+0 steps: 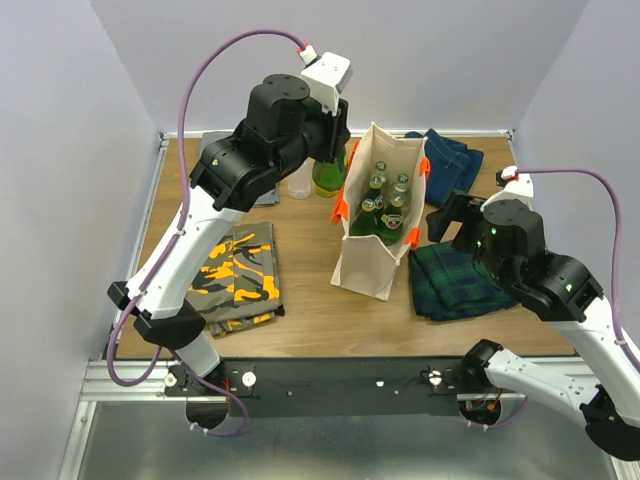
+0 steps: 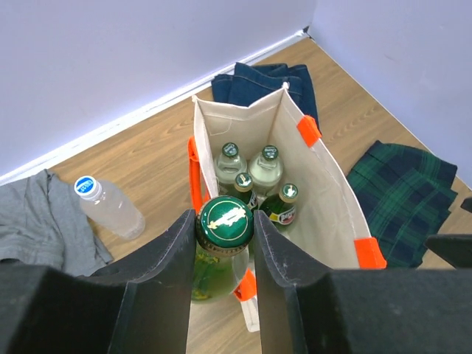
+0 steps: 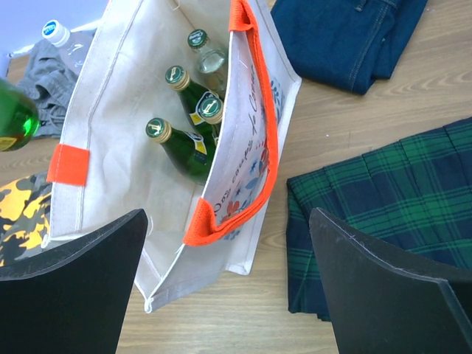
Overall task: Take the beverage out of the canvas bag
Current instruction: Place the drink at the center of the board.
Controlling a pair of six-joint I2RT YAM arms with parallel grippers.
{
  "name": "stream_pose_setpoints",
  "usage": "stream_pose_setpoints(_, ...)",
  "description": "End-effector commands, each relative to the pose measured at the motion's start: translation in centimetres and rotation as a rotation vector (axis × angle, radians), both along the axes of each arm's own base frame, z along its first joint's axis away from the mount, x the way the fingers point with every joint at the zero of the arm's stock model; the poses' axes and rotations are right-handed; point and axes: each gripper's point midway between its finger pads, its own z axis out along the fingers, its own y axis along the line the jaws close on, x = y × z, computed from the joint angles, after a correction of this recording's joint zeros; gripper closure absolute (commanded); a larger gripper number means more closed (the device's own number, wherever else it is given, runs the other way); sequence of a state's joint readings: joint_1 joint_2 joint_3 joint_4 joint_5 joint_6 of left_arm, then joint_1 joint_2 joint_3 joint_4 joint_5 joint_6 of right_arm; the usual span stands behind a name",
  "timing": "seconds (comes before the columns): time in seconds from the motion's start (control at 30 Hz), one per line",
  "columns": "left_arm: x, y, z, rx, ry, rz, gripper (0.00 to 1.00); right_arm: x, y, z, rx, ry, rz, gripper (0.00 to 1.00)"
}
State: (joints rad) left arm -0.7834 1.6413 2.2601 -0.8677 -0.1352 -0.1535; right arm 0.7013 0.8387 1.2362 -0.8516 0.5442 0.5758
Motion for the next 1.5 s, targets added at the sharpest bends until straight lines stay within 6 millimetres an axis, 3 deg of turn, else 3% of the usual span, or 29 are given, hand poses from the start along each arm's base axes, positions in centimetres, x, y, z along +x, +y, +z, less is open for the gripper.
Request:
stream_pose_setpoints(0.0, 0.2, 2.0, 6.3, -0.139, -0.173, 0.052, 1.0, 0.2, 0.5, 0.2, 0.019, -0.014, 0.011, 0.0)
stream_pose_setpoints(0.1, 1.2, 2.5, 5.6, -0.139, -0.163, 0.084, 1.0, 0.2, 0.5, 0.1, 0.015, -0.01, 0.013, 0.0)
stream_pose_setpoints(0.33, 4.2, 3.2, 1.5, -0.111, -0.112, 0.134, 1.0, 0.2, 0.5, -0.1, 0.008, -0.005, 0.014, 0.0)
stream_pose_setpoints(0.57, 6.7, 3.7, -0.5, -0.108, -0.103, 0.164, 1.0, 0.3, 0.5, -0.2, 0.002, -0.003, 0.01, 0.0)
stream_pose_setpoints(1.47, 13.8, 0.6, -7.7, -0.27, -0.042, 0.137, 1.0, 0.9, 1.1, -0.5, -0.025, 0.026, 0.017, 0.0)
